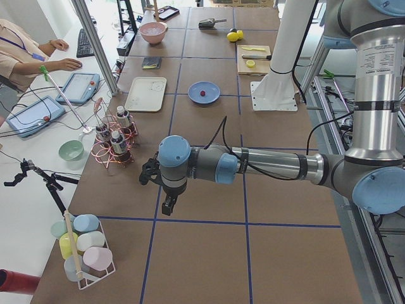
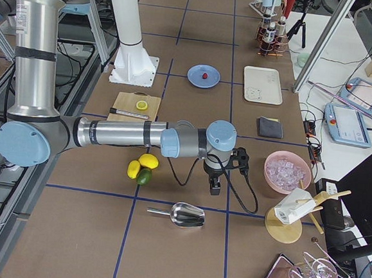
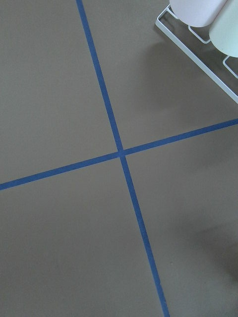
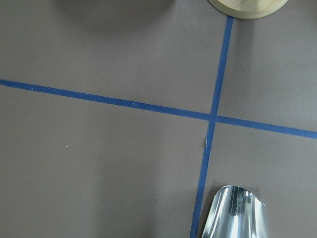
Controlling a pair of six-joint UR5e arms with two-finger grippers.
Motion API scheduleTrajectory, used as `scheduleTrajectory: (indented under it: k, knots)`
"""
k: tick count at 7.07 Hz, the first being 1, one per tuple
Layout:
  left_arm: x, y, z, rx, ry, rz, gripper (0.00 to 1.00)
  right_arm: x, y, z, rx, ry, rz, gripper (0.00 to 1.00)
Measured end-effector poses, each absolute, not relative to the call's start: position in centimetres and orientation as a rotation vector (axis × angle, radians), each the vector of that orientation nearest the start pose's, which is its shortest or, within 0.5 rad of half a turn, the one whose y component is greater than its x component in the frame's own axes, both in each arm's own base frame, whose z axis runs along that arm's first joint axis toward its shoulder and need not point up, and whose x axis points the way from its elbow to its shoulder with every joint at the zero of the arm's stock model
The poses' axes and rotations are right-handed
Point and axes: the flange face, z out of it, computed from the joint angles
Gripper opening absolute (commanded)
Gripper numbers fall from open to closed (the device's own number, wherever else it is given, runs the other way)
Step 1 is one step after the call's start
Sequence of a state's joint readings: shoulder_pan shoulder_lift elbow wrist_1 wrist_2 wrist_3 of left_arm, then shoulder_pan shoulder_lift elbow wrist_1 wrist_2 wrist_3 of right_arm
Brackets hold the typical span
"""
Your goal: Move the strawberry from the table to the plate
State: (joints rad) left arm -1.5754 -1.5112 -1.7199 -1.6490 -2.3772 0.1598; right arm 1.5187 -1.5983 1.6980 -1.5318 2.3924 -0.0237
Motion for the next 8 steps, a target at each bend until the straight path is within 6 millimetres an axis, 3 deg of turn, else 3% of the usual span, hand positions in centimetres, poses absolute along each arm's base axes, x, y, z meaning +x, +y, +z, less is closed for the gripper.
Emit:
scheduleTrajectory:
  k: [3,8]
  knots:
    - [-5.1,-47.7,60.1,0.186,0.84,0.221,1.0,3.4,-49.3,59.8,0.111,-0.831,-0.12,1.0]
    - [-4.7,-47.8,61.5,0.149,0.846,0.212,1.0,3.4,-49.3,60.1,0.084,-0.832,-0.103,1.0]
